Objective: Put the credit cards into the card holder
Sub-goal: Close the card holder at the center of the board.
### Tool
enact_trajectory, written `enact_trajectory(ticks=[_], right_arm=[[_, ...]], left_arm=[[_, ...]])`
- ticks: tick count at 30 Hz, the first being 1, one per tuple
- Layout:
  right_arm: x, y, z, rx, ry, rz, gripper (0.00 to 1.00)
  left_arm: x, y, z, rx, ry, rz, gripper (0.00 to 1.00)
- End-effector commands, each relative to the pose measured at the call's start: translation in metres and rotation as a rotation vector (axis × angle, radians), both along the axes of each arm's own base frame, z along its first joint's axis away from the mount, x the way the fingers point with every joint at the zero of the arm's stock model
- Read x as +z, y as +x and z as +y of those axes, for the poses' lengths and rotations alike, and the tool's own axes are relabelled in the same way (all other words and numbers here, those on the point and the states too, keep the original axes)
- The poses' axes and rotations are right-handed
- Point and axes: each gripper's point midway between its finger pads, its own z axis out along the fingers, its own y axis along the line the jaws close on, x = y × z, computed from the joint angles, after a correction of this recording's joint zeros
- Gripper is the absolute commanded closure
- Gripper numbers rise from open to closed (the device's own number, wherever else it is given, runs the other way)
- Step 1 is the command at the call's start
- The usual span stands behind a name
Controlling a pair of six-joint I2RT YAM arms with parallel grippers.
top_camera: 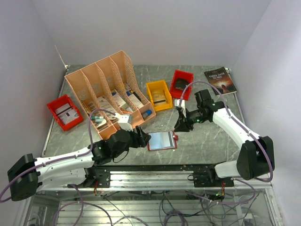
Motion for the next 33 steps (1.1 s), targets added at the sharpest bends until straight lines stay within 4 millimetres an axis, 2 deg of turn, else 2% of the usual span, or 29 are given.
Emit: enact_trajectory(ticks=[1,5,13,19,25,30,33], right_arm=[[0.018,-0.01,0.005,0.132,0.089,-0.134,0.75],[0.01,-0.019,-0.001,0.25,0.074,-0.245,0.67],[-0.014,-0.003,-0.014,0.288,-0.039,-0.357,0.56],[-0.029,0.003,-0.02,0.361,-0.089,-0.417,0.52],[-0.054,-0.01,-0.011,0.445,-0.037,-0.394,0.5],[-0.071,0.012,-0.014,0.355,-0.137,-0.375,0.51],[-0.078,0.016,-0.017,0.322,-0.165,-0.362,0.5]], left_arm=[[0.005,-0.008,0.004,-0.015,-0.062,-0.003,0.23],[0.001,-0.013,0.009,-0.02,-0.074,0.012,0.21],[-0.015,-0.026,0.016,-0.031,-0.053,0.102,0.22],[-0.023,-0.029,0.023,-0.004,-0.061,0.13,0.22],[-0.036,-0.027,0.017,0.002,-0.049,0.155,0.28],[-0.046,-0.021,0.011,0.014,-0.025,0.162,0.36],[-0.053,-0.018,0.006,0.02,-0.001,0.168,0.41]])
